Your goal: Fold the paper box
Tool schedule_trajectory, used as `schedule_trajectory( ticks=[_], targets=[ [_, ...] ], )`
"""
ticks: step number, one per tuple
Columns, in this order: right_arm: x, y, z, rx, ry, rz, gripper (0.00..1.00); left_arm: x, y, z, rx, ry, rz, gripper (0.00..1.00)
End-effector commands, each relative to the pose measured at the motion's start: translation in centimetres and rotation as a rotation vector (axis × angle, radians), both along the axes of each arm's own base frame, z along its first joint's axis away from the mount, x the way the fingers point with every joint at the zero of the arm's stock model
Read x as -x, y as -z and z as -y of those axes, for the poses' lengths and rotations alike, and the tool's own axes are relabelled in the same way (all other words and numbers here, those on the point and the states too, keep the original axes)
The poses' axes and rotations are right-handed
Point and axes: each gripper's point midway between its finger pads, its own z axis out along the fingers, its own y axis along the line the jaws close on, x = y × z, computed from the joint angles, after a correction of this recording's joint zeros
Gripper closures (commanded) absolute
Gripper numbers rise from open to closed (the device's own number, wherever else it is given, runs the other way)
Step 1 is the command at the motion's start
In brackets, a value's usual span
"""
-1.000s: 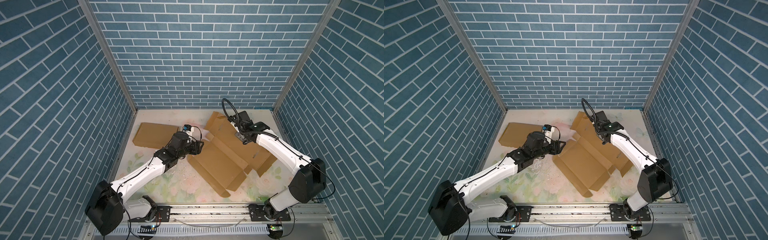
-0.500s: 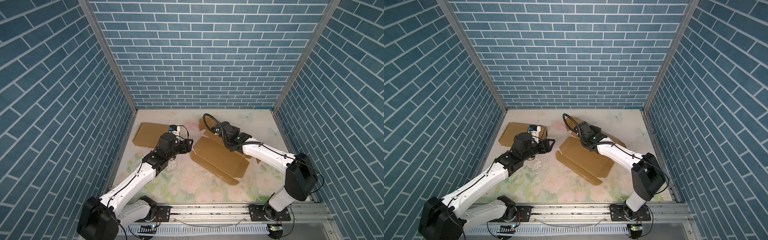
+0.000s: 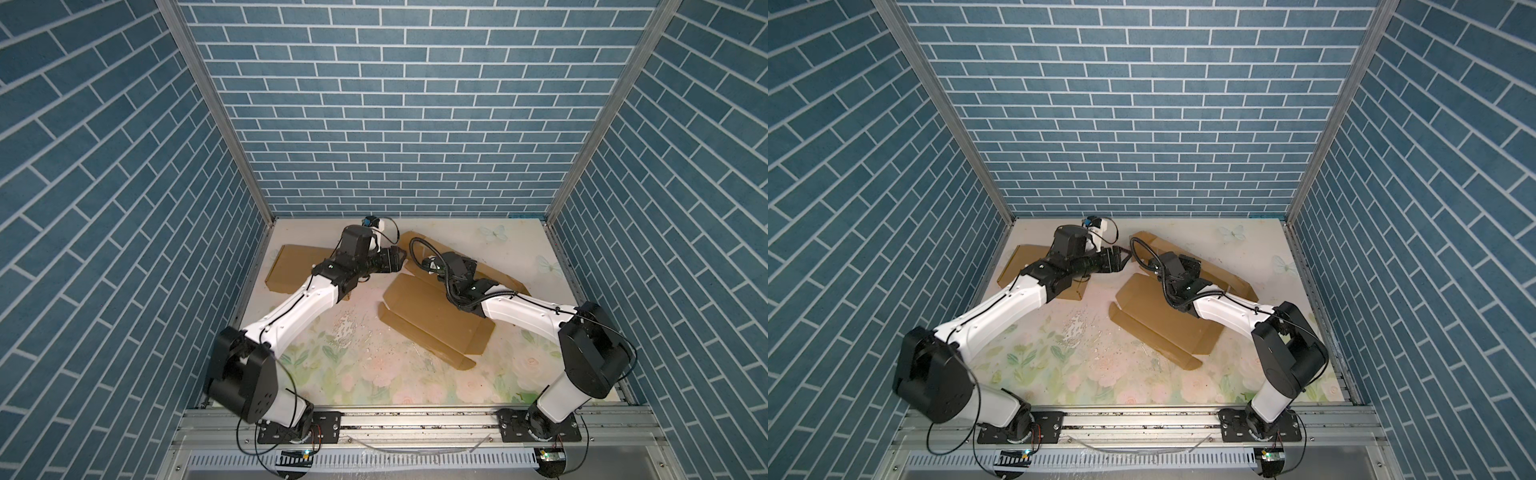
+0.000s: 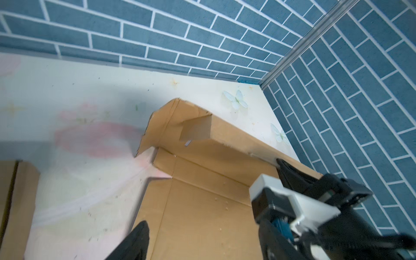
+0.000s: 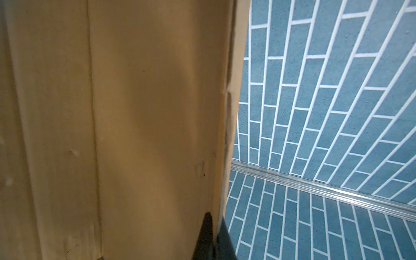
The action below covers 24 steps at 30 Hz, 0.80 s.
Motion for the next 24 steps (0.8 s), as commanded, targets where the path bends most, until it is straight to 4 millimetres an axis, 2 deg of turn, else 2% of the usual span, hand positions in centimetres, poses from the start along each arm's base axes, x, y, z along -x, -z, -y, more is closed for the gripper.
schedule_trajectory(
  ticks=[1, 6, 12, 18, 24],
  targets=[
    [0.7, 2.6, -1.0, 0.035, -0.106, -0.081, 1.00, -1.3, 1.3, 1.8, -0.031, 0.103, -0.036, 0.22],
    [0.5, 2.7, -1.5, 0.022, -0.142, -0.081, 1.00, -3.1, 2.7, 4.0, -0.014, 0.184, -0.070, 0.22],
    [0.4, 2.8, -2.1, 0.017, -0.180, -0.072, 1.00, -4.3, 3.4, 5.2, 0.043, 0.210, -0.098, 0.19],
    [0.3, 2.7, -2.6, 0.006, -0.203, -0.064, 1.00, -4.0, 4.3, 6.1, 0.095, 0.246, -0.141, 0.23],
    [0.2, 2.2, -3.2, 0.002, -0.240, -0.049, 1.00, -2.9, 3.7, 7.2, 0.191, 0.300, -0.155, 0.35]
  ],
)
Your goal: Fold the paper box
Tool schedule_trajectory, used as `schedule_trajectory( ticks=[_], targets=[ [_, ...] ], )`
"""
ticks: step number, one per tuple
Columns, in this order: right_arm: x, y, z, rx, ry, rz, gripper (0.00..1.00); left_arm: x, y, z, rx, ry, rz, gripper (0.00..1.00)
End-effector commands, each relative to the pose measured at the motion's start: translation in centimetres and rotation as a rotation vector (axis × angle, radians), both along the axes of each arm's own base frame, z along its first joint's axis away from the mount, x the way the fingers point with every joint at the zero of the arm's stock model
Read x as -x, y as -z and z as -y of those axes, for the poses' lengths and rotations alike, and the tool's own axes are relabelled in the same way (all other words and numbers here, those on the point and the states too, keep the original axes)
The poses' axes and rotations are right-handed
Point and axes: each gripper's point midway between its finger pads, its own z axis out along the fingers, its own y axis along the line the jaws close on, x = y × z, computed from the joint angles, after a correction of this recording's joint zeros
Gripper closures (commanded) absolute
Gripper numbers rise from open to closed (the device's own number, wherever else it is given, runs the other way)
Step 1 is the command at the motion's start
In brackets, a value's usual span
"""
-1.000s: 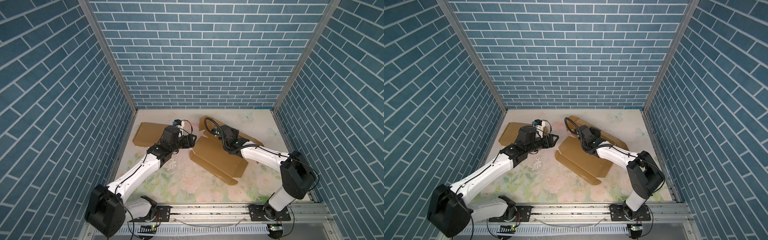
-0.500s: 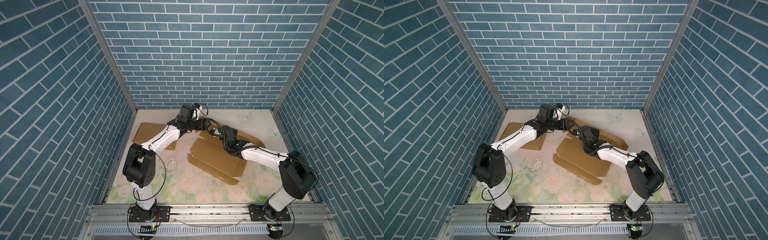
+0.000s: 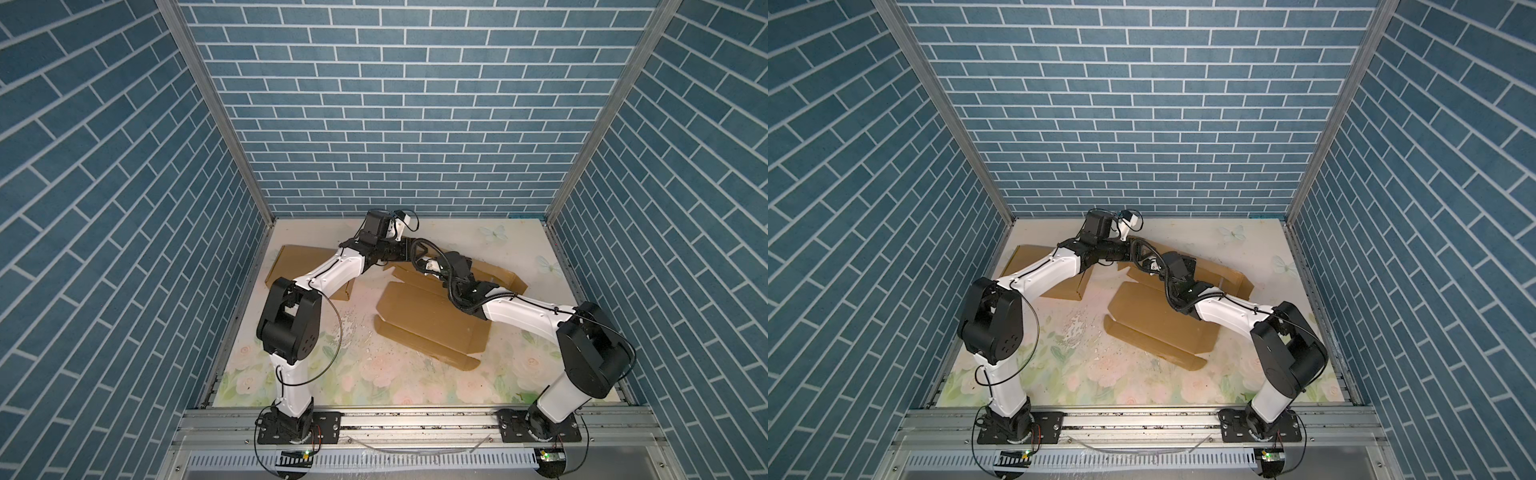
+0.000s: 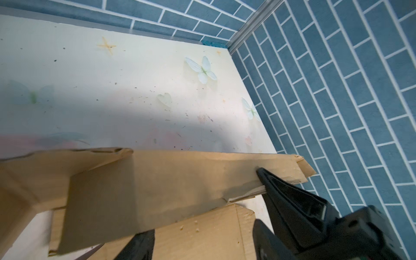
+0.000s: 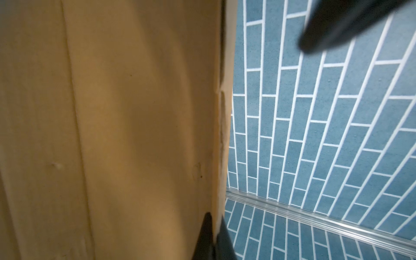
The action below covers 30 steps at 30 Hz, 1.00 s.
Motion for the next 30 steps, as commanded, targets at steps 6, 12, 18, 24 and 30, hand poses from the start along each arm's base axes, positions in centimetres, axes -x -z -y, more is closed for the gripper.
schedule_trajectory(
  ticks=[6, 12, 18, 24, 30],
  targets=[
    [1.2, 2.7, -0.2, 0.079, -0.099, -0.088, 1.00, 0.9, -1.4, -2.6, -0.063, 0.034, 0.032, 0.35],
    [1.5, 2.6, -0.3, 0.070, -0.116, -0.098, 1.00, 0.9, -2.6, -5.8, -0.166, -0.006, 0.082, 0.26],
    [1.8, 2.3, -0.5, 0.059, -0.132, -0.090, 1.00, -0.5, 0.0, -4.8, -0.172, -0.008, 0.038, 0.23],
    [2.2, 2.4, -1.0, 0.052, -0.152, -0.095, 1.00, -0.2, 0.6, -2.4, -0.135, 0.028, 0.026, 0.24],
    [2.1, 2.6, -1.3, 0.047, -0.161, -0.100, 1.00, 1.2, -0.1, -0.7, -0.035, 0.069, 0.006, 0.34]
  ],
)
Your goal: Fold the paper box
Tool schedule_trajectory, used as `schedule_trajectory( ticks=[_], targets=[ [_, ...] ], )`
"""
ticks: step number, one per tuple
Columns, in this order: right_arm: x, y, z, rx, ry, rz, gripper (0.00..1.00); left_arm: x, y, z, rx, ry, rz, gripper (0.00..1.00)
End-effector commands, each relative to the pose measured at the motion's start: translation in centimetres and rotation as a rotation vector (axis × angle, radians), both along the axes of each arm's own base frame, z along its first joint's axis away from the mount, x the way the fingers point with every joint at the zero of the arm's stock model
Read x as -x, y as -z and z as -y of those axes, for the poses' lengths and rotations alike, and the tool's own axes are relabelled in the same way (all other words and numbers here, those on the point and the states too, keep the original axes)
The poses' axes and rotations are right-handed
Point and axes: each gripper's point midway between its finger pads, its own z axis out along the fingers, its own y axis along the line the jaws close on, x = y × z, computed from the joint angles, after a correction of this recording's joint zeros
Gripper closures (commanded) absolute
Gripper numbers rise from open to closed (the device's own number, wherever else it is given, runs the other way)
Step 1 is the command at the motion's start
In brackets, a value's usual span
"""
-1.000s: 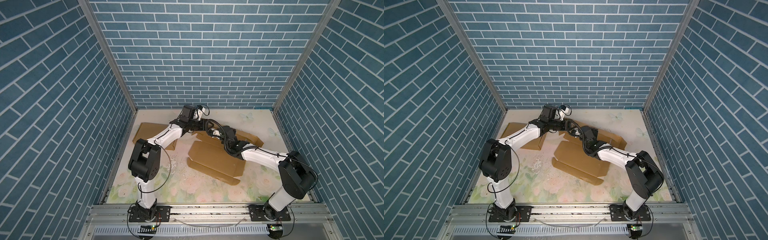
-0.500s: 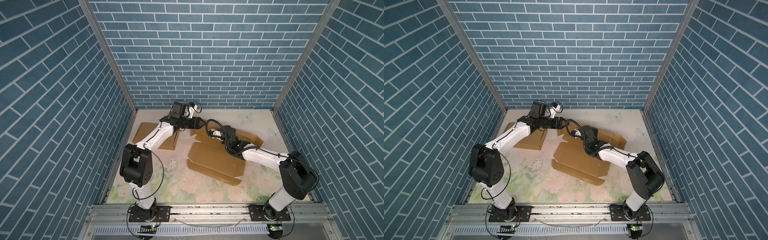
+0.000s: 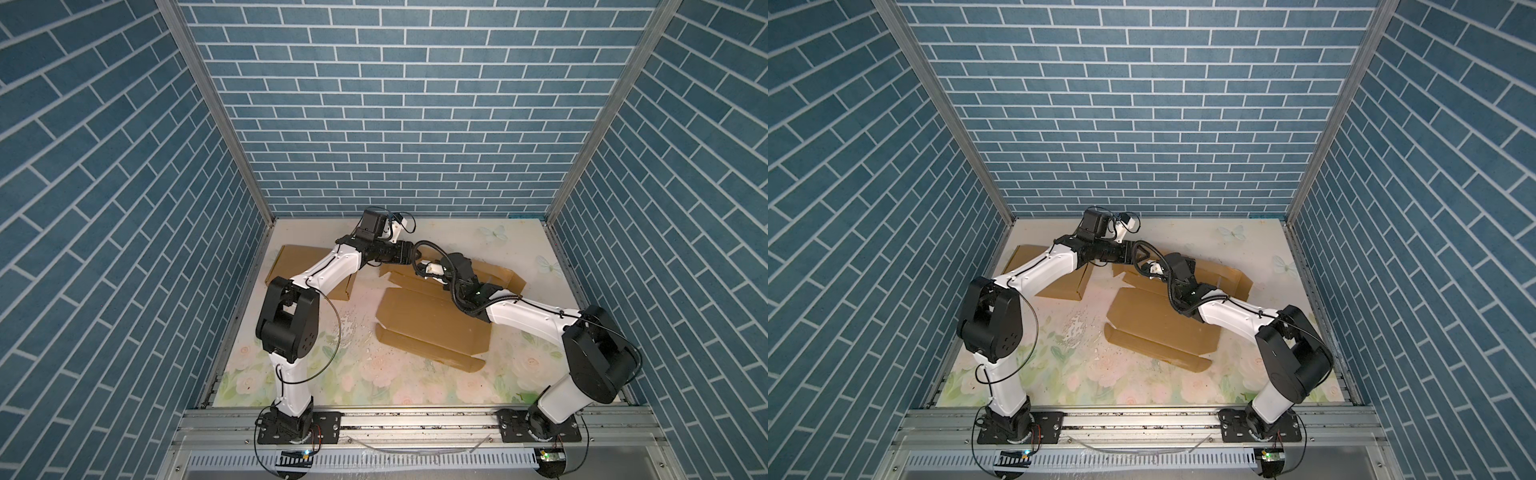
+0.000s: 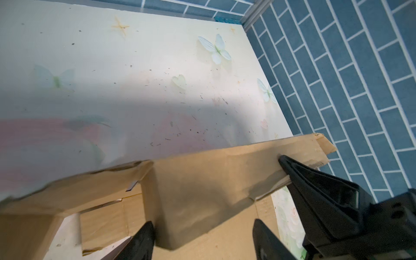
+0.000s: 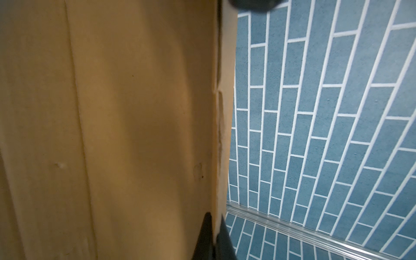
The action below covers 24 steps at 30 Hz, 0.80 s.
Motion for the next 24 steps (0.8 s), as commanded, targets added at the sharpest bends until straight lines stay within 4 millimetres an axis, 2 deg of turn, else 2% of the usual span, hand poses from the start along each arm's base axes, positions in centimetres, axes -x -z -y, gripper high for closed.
schedule_trajectory(
  ticks=[1, 3, 5, 12, 15, 19, 24],
  targets=[
    [1.4, 2.6, -0.6, 0.060, -0.081, -0.081, 1.00, 1.1, -2.0, 0.8, 0.075, 0.036, 0.021, 0.36],
    [1.4, 2.5, -0.6, 0.057, -0.085, -0.079, 1.00, 1.3, -2.8, 0.0, 0.058, 0.043, 0.058, 0.38],
    [1.5, 2.4, -0.6, 0.058, -0.090, -0.078, 1.00, 1.0, -3.3, -1.8, 0.028, 0.019, 0.082, 0.39],
    [2.3, 1.5, -0.4, 0.048, -0.139, -0.053, 1.00, -1.7, -6.4, -11.7, 0.005, -0.164, 0.208, 0.39],
    [2.7, 1.1, -0.6, 0.029, -0.174, -0.035, 1.00, -2.8, -5.8, -14.6, -0.011, -0.227, 0.244, 0.38],
    [3.0, 0.9, -0.7, 0.015, -0.197, -0.016, 1.00, -4.6, -2.0, -16.0, -0.083, -0.263, 0.207, 0.37],
    [3.1, 0.8, -0.6, 0.011, -0.202, -0.013, 1.00, -5.5, 0.9, -13.8, -0.089, -0.206, 0.176, 0.35]
  ],
)
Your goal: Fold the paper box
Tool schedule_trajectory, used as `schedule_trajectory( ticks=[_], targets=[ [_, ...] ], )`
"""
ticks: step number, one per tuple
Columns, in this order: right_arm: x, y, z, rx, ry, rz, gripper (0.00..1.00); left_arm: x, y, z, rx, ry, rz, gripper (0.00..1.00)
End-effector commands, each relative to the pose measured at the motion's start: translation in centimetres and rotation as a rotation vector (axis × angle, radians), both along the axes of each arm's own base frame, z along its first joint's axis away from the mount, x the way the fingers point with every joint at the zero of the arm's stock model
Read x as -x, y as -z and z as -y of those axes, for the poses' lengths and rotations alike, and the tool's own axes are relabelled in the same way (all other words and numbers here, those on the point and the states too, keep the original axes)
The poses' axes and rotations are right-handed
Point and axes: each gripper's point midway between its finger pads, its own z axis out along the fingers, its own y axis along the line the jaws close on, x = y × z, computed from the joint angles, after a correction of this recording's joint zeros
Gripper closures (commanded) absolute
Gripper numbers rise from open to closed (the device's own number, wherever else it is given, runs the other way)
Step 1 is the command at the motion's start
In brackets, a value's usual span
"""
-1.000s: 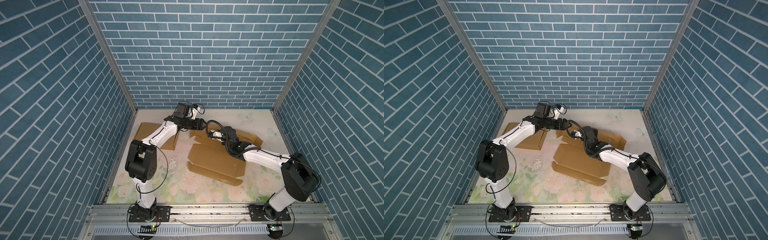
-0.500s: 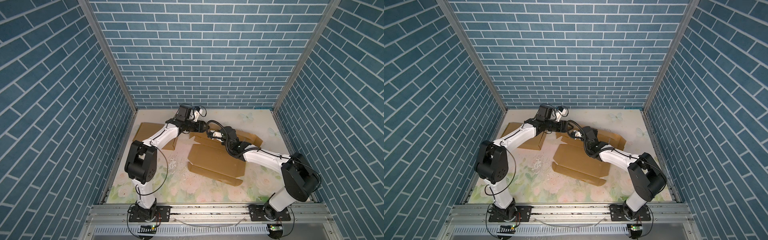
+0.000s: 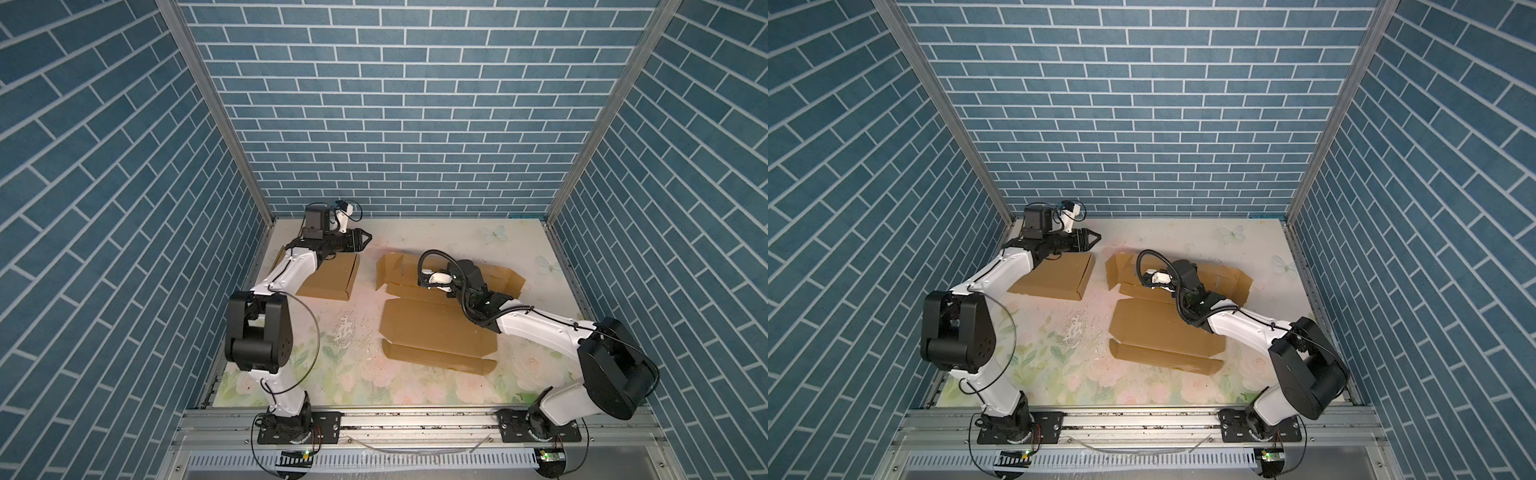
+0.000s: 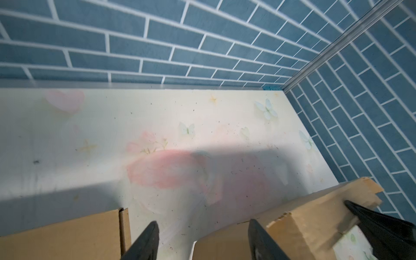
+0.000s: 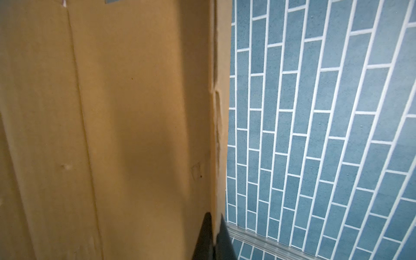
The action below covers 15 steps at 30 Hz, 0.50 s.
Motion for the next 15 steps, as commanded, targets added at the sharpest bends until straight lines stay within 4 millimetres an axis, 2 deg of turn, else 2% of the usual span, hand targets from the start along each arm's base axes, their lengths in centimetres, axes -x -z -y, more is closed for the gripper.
schedule_trajectory(
  ticks=[1, 5, 9, 15],
  targets=[
    [0.8, 1.0, -0.1, 0.032, -0.056, -0.019, 1.00, 0.1, 1.7, 2.1, -0.055, 0.069, 0.010, 0.34],
    [0.7, 0.7, 0.1, 0.026, -0.051, -0.010, 1.00, 1.4, 3.9, 4.4, -0.139, 0.172, -0.002, 0.31],
    [0.6, 0.7, 0.5, 0.028, -0.042, -0.009, 1.00, 2.8, 5.4, 4.7, -0.162, 0.231, -0.045, 0.31],
    [0.7, 0.5, 0.6, 0.021, -0.040, -0.002, 1.00, 6.6, 4.9, 7.1, -0.132, 0.371, -0.034, 0.32]
  ],
)
